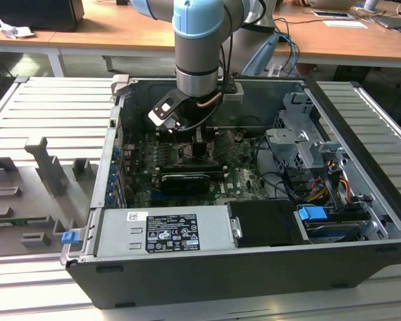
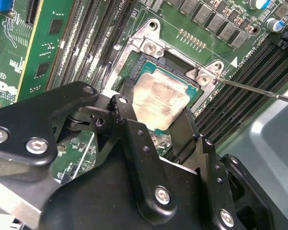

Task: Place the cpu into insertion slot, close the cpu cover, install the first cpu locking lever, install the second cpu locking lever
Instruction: 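Place the cpu into insertion slot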

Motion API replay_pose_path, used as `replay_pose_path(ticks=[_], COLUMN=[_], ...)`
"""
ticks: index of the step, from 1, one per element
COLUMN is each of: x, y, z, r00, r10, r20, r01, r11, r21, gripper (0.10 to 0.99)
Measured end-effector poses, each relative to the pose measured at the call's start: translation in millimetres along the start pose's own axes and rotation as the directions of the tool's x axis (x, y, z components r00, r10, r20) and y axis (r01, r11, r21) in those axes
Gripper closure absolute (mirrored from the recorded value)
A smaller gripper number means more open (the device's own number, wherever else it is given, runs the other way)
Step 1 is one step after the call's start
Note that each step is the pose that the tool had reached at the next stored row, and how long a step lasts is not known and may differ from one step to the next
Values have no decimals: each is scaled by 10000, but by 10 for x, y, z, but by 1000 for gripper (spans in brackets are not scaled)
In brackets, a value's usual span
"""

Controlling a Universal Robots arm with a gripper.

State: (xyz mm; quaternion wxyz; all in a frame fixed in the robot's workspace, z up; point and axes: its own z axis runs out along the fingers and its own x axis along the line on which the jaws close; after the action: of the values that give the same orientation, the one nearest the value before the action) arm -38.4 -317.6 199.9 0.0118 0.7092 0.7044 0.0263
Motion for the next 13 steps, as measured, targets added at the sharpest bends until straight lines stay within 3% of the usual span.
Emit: replay_pose_path(ticks=[13], x=[-7], y=[2], z=[15], r00=[10000], r10=[54], r20=[6], r01=[-54], r11=[10000], r21=[0], gripper=[545])
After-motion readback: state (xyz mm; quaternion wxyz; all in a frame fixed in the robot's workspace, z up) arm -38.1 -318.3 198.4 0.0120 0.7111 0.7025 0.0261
